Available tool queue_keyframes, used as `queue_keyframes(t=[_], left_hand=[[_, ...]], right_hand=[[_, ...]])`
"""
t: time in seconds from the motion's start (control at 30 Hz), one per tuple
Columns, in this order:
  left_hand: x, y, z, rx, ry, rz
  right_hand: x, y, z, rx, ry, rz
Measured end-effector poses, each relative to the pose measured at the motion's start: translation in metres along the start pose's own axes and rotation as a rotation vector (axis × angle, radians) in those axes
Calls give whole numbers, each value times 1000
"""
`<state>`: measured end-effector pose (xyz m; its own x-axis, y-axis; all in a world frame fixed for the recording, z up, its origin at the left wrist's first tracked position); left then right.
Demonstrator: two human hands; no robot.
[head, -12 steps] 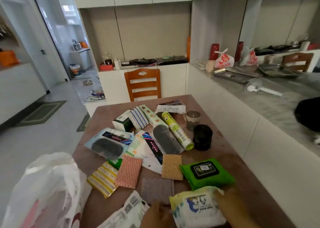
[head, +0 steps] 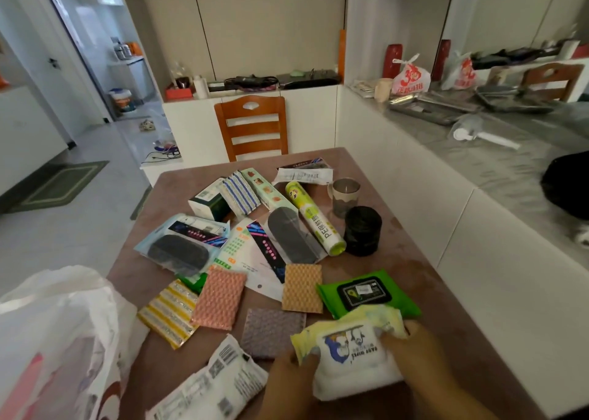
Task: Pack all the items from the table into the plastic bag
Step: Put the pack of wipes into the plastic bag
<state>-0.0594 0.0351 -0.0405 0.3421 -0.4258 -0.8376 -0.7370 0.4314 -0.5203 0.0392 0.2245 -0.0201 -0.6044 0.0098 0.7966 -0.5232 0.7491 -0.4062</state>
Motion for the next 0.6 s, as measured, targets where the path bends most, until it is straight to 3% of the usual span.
queue_keyframes(t=[0.07,0.23,0.3,0.47,0.6], left_hand=[[-16,16,-2,-60,-112,16],[-46,59,21,-84,-62,45],[-45,68,27,-112,-64,-13],[-33,79,43,-77,-249,-245],[-27,86,49,-47,-410,-263]], right_hand=[[20,18,-19,-57,59,-39],[33,80,-32,-77,162,13],[23,93,-28,-67,155,65],[-1,95,-10,61,428,318],[4,96,-2,105,504,304]])
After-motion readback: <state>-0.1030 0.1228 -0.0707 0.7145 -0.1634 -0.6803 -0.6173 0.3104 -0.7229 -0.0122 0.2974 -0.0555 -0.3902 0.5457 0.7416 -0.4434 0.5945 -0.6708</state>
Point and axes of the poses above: each hand's wrist, its own y-axis towards the middle knuckle, its own z-axis out of the palm, x = y × z, the point moved 8 cm from there along y, towards the middle knuckle, and after that the axes turned 1 degree about -z, right-handed, at the moved point
